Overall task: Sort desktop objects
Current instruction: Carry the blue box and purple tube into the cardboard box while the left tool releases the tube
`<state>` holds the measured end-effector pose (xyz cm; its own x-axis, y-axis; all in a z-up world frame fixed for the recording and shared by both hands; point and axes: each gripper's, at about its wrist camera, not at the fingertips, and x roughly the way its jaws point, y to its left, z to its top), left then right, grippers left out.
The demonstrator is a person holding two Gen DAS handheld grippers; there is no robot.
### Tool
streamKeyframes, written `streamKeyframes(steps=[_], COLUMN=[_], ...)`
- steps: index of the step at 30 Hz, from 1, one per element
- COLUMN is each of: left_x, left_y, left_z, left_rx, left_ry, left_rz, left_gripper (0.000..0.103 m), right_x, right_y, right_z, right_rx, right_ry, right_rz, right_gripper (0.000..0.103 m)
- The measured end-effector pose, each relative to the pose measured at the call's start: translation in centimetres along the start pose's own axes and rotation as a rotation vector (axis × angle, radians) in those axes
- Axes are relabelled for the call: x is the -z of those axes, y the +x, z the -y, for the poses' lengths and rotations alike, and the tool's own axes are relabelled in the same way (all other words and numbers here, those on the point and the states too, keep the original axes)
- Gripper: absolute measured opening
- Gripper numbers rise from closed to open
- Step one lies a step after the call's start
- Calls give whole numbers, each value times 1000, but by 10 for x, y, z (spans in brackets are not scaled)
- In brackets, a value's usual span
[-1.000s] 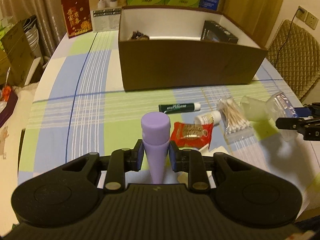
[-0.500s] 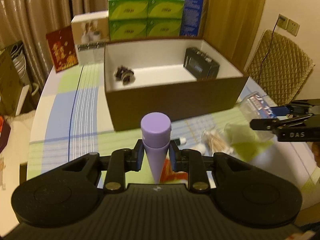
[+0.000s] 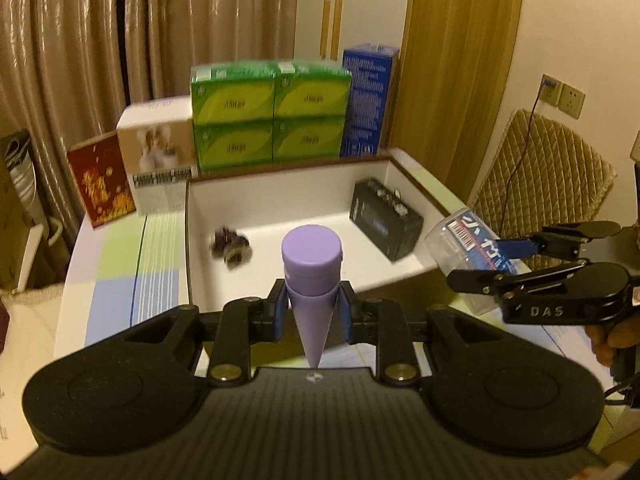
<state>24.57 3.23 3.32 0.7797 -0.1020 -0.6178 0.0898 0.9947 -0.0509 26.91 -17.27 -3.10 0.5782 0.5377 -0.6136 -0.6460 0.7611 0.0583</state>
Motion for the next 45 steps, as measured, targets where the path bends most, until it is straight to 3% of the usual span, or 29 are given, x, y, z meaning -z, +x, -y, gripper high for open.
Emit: streamKeyframes(steps=[7, 13, 38, 45], left_x=[-35, -50, -25, -30], left_y=[26, 60, 181, 205], left_z=[-12, -28, -42, -43], left_rx=[-7, -22, -50, -52], left_ry=[-17, -52, -22, -9], left_rz=[13, -36, -394, -404], left_gripper=[22, 22, 22, 22], right_x=[-29, -46, -43, -36], right_y=[27, 56, 149, 163], right_z=[14, 28, 69, 70], right_rx=[7, 39, 56, 57], right_ry=[-6, -8, 45, 36], right_rz=[24, 14, -156, -192], right_gripper=[54, 54, 54, 54])
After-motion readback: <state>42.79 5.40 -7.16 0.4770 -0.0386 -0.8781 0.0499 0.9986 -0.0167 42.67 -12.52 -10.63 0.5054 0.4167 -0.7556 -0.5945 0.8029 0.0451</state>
